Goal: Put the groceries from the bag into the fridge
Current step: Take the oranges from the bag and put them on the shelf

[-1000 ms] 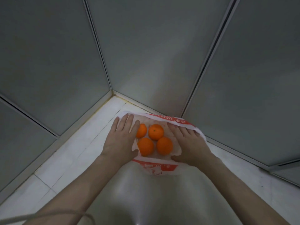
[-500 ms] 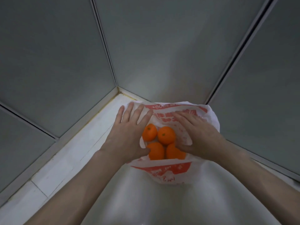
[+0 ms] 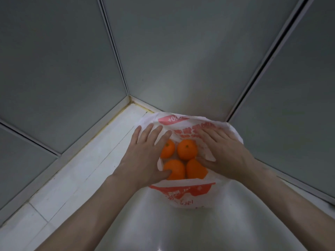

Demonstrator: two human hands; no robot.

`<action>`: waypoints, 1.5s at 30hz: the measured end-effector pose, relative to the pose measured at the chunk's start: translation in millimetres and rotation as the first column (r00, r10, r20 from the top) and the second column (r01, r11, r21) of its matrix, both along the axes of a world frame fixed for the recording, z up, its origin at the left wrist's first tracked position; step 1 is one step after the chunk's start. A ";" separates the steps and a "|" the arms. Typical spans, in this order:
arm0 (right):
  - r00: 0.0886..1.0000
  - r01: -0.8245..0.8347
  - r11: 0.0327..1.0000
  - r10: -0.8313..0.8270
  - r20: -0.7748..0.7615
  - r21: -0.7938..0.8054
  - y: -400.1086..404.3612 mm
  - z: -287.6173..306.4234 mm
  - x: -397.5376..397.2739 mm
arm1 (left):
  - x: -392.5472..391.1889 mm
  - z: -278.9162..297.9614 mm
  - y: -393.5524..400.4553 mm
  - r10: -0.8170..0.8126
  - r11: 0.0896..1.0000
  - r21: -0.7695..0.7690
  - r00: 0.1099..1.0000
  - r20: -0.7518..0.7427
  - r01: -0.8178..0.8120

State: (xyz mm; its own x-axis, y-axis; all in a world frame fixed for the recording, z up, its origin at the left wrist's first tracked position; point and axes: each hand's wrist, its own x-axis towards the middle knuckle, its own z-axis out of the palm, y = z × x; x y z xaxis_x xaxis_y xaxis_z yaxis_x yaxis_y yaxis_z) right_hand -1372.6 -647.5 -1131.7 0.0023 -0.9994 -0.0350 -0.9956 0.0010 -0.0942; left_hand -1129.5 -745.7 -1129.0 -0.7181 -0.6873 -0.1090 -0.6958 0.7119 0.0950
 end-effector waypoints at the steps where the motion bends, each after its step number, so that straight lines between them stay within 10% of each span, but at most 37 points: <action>1: 1.000 -0.014 1.000 0.014 0.014 0.010 2.5 3.1 4.0 | -1.2 2.8 2.9 -0.021 1.000 -0.015 0.999 -0.036 0.020; 7: 0.984 -0.033 0.999 0.036 0.176 -0.020 18.2 0.2 28.3 | -10.2 10.0 24.1 -0.184 0.979 -0.133 0.945 -0.272 0.152; 29: 0.984 0.157 0.927 -0.177 0.027 0.341 5.9 -62.4 29.9 | -17.1 -71.5 12.6 -0.132 0.973 0.181 0.990 -0.057 0.140; 45: 0.972 0.171 0.955 -0.204 0.120 0.241 30.0 -39.3 39.2 | -27.2 -62.5 39.5 -0.046 0.974 0.224 0.999 -0.015 0.048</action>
